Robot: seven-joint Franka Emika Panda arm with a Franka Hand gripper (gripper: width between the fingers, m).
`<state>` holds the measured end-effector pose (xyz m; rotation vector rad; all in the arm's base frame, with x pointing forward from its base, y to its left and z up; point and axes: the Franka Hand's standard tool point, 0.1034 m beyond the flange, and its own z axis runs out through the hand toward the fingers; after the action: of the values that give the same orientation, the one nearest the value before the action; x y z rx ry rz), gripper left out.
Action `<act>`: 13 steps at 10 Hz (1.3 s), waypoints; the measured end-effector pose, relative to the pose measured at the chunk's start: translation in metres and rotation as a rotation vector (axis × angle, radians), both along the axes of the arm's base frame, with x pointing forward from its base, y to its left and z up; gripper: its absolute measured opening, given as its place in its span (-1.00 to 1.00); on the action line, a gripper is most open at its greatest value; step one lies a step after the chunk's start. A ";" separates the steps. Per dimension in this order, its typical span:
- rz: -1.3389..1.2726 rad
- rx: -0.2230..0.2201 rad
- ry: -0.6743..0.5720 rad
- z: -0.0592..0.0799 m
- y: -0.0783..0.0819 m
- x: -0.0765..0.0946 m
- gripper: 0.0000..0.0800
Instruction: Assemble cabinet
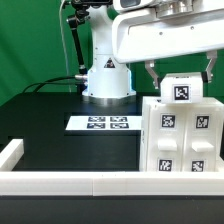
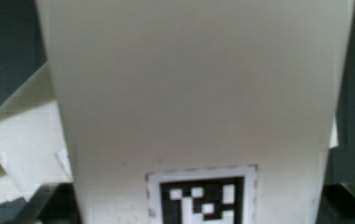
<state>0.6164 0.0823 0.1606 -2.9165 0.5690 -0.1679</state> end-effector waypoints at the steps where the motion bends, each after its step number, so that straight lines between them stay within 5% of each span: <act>1: -0.113 0.018 0.007 0.000 0.000 -0.001 0.40; 13: -1.182 0.245 0.157 -0.002 -0.002 -0.002 0.40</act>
Offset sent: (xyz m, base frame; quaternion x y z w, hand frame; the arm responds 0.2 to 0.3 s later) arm -0.0149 -0.0044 -0.0111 0.0075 0.0123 0.1919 0.9813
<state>0.6141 0.0801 0.1590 -1.9994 2.0608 0.0053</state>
